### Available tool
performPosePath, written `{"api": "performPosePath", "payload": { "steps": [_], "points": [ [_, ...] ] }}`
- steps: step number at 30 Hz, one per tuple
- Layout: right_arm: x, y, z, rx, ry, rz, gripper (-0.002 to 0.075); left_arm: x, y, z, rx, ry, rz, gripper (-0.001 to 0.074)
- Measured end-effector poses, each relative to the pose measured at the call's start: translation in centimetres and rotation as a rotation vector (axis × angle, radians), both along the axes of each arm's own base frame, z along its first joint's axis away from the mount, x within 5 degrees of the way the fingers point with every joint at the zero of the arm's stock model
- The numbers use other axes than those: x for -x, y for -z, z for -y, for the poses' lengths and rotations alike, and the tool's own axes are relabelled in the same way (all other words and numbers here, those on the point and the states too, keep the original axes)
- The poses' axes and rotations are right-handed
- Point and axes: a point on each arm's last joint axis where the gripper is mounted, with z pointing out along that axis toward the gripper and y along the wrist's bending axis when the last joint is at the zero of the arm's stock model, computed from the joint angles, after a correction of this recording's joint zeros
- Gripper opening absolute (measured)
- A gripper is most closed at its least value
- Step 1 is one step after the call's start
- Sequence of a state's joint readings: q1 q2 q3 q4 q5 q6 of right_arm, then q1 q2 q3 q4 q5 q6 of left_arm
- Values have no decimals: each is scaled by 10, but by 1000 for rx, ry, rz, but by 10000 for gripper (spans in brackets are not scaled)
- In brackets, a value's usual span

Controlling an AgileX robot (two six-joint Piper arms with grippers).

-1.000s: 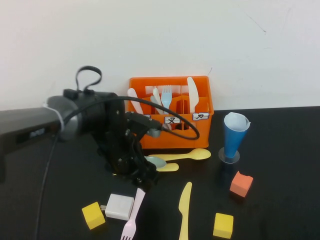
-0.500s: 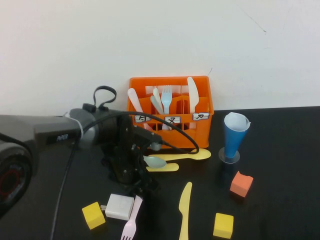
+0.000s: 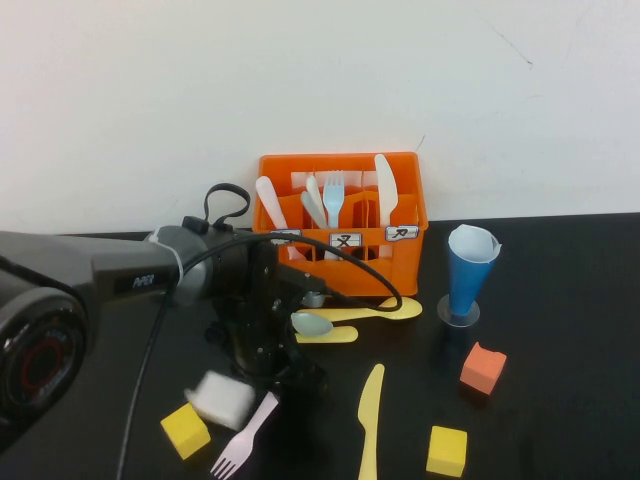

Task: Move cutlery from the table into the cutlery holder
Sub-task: Pick up the fork, then place the fork on the box

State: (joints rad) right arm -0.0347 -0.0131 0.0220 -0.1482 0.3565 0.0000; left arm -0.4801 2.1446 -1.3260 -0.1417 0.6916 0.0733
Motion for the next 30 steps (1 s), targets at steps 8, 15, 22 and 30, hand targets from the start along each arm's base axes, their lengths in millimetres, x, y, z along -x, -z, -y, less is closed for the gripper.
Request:
{"api": "performPosePath", "payload": {
  "steps": [8, 15, 22, 30],
  "points": [
    [0, 0, 0, 0, 0, 0, -3, 0, -2, 0, 5, -9, 10, 160],
    [0, 0, 0, 0, 0, 0, -3, 9, -37, -6, 76, -26, 166, 160],
    [0, 0, 0, 0, 0, 0, -3, 27, -87, -19, 214, -56, 483, 160],
    [0, 0, 0, 0, 0, 0, -3, 37, -128, -33, 424, -122, 979, 160]
  ]
}}
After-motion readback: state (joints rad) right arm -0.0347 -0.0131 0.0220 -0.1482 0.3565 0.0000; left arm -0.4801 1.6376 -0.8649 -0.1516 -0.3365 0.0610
